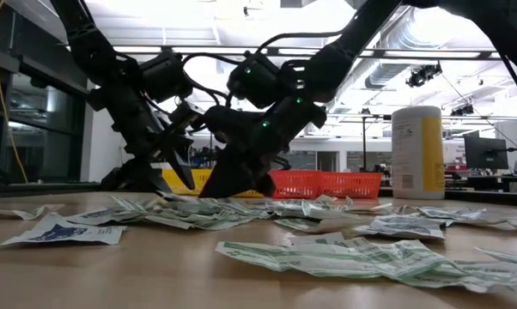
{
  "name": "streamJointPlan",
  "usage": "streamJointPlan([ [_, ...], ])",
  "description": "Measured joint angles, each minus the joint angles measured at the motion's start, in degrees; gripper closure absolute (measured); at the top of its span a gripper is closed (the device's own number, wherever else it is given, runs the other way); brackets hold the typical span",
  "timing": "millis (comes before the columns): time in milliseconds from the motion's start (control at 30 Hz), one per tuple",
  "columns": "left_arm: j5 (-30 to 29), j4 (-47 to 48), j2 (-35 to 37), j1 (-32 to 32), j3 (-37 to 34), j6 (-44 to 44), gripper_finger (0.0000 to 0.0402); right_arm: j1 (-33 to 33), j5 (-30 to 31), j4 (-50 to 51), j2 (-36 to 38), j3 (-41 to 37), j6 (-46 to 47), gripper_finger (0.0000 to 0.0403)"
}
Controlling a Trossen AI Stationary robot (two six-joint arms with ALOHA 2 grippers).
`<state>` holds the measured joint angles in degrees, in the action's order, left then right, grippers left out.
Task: Pick & Place First Aid Supplies
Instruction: Put the gray packet into the right yellow bin
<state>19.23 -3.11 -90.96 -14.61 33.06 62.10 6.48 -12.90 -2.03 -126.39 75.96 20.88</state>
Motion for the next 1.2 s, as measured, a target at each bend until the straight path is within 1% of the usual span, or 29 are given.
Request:
streamJointPlan([
  [233, 0.65, -0.18, 0.0, -0.02, 0.0, 1.19, 0.0237, 0.24, 0.12, -1.38, -0.19, -0.09, 1.18, 0.0403],
  [300, 0.81, -0.12, 0.0, -0.02, 0.0, 1.19, 0.0245, 0.32, 0.1, -1.03, -0.22, -0.09, 1.2, 0.0403],
  [367, 0.95, 0.03, 0.0, -0.03, 0.0, 1.18, 0.0262, 0.53, 0.01, -0.87, -0.25, -0.11, 1.25, 0.0403],
  [433, 1.2, 0.19, 0.0, -0.07, 0.0, 0.91, 0.0287, 0.65, -0.1, -0.81, -0.26, -0.11, 1.76, 0.0403],
  [600, 1.59, 0.55, -0.07, -0.05, -0.07, -1.38, 0.0377, 0.85, -0.45, -0.71, -0.28, -0.15, 1.73, 0.0403],
  [633, 1.67, 0.52, -0.09, -0.03, -0.07, -1.92, 0.0388, 0.88, -0.66, -0.73, -0.3, -0.15, 1.73, 0.0403],
  [667, 1.61, 0.51, -0.09, -0.02, -0.07, -2.25, 0.0393, 0.91, -0.97, -0.78, -0.3, -0.15, 1.73, 0.0403],
  [767, 1.45, 0.44, -0.09, 0.0, -0.06, -3.12, 0.039, 0.96, -1.36, -0.34, 0.48, -0.22, 1.44, 0.0403],
  [933, 1.11, 0.53, -0.07, 0.04, -0.02, -3.77, 0.0397, 1.74, -0.91, 5.69, 5.9, -0.68, -0.35, 0.0403],
  [1033, 1.06, 0.15, -0.06, 0.04, -0.04, -4.27, 0.0399, 2.59, 1.27, 10.42, 11.69, -0.59, -1.71, 0.0403],
  [1200, 0.99, -2.31, 1.29, -1.33, -0.31, -6.81, 0.04, 3.72, 2.82, 17.73, 19.84, -0.46, -3.51, 0.0403],
])
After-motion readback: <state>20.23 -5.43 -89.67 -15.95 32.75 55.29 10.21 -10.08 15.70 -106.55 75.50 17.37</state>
